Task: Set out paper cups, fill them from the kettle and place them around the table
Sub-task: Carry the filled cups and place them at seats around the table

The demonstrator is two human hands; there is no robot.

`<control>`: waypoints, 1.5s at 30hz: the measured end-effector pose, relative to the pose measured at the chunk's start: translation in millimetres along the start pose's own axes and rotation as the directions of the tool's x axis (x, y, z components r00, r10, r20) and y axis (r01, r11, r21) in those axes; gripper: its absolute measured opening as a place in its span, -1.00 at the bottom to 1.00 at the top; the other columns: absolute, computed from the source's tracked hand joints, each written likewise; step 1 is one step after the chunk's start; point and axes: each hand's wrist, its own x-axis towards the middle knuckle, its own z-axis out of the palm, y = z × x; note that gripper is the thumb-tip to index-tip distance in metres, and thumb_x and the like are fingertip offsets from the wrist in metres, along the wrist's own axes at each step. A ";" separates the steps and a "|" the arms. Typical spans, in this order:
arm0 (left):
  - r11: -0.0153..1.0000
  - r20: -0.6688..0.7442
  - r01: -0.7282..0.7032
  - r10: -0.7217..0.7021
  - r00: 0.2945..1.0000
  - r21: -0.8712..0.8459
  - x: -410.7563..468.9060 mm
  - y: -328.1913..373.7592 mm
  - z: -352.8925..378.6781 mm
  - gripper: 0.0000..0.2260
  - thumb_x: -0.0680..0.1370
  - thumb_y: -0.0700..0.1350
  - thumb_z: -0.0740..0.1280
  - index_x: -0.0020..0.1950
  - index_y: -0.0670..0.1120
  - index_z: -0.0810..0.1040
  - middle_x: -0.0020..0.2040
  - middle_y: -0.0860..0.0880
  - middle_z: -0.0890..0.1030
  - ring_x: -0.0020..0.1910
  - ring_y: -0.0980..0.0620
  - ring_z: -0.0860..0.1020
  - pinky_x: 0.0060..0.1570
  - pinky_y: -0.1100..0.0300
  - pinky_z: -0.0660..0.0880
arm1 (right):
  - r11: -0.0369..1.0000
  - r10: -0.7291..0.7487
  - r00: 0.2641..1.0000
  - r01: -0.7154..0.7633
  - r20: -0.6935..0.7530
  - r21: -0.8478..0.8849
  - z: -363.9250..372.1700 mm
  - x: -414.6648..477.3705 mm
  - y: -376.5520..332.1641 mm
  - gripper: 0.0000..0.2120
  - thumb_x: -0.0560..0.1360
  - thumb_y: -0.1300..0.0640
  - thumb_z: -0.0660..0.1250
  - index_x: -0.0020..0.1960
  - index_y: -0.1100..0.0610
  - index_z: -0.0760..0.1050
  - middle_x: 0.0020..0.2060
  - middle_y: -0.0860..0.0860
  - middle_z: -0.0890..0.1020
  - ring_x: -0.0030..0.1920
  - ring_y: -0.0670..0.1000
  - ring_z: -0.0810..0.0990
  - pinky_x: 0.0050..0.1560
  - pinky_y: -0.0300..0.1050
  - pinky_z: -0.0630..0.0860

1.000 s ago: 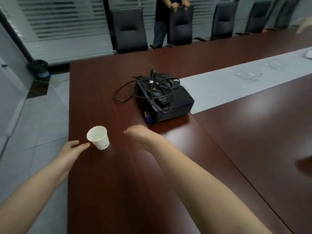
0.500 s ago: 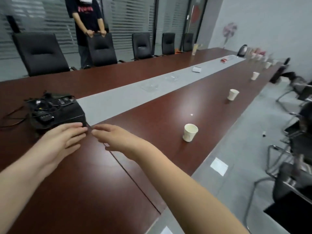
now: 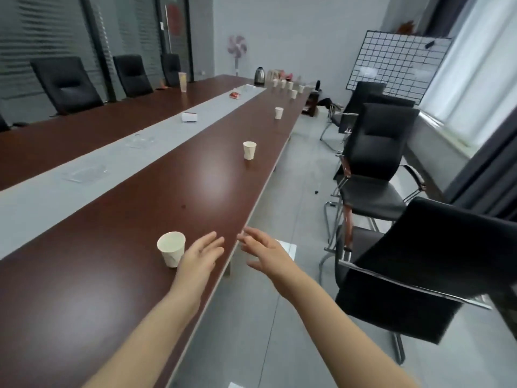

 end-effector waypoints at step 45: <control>0.970 0.410 0.061 -0.157 0.898 0.237 894.4 17.2 541.5 -0.59 0.57 -0.21 0.28 0.42 -0.06 0.36 0.35 0.05 0.45 0.30 0.11 0.41 0.37 0.16 0.25 | 0.983 0.180 0.927 -0.154 -0.330 0.102 -654.8 739.0 -50.8 -0.47 0.59 0.13 0.21 0.51 0.03 0.12 0.46 -0.01 0.29 0.37 -0.03 0.34 0.23 -0.12 0.40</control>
